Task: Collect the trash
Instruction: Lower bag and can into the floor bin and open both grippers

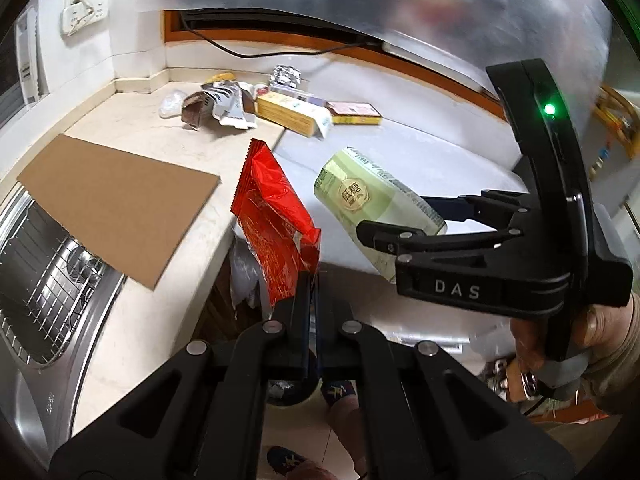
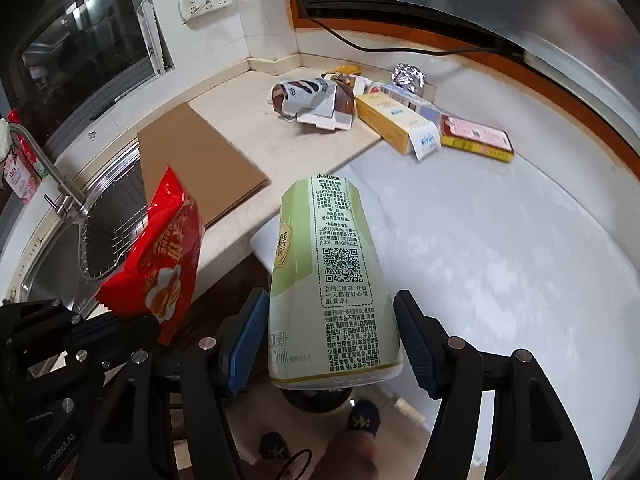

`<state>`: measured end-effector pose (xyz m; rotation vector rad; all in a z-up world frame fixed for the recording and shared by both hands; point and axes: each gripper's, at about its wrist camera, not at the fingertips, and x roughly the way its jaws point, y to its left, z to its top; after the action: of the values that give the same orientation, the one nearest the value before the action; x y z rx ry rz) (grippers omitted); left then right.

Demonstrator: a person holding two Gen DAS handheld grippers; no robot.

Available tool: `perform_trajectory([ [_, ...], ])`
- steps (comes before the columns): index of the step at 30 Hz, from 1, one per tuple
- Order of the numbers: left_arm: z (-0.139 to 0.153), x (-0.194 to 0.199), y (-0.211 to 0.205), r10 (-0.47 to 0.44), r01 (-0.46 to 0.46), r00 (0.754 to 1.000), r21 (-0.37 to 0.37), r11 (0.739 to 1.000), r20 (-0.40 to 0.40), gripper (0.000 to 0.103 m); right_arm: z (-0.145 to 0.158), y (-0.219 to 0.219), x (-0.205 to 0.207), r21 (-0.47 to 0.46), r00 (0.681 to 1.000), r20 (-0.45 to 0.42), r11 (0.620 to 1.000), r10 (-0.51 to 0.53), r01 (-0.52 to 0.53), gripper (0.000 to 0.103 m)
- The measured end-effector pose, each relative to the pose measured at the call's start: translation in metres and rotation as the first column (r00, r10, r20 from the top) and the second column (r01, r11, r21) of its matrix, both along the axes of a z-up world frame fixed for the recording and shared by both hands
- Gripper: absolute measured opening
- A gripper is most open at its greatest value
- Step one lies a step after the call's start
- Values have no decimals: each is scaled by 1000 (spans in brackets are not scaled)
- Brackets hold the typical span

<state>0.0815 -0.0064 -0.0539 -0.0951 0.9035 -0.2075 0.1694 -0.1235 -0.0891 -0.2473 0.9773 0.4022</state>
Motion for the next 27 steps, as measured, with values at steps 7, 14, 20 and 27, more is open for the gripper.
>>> perform_trajectory([
  [7, -17, -37, -3, -90, 89, 995, -6, 996, -45, 0, -20, -5, -65, -1, 996, -23, 997, -82, 82, 65],
  [14, -49, -59, -12, -136, 133, 983, -27, 991, -125, 0, -61, -16, -107, -19, 983, -118, 990, -140, 139, 65],
  [20, -103, -56, -22, -120, 111, 964, -52, 992, -237, 0, -106, -26, -120, -59, 964, -217, 988, -156, 146, 65],
  [27, -189, -37, -27, -43, 25, 934, -55, 998, -355, 0, -180, -41, -111, -90, 935, -318, 987, -158, 136, 65],
])
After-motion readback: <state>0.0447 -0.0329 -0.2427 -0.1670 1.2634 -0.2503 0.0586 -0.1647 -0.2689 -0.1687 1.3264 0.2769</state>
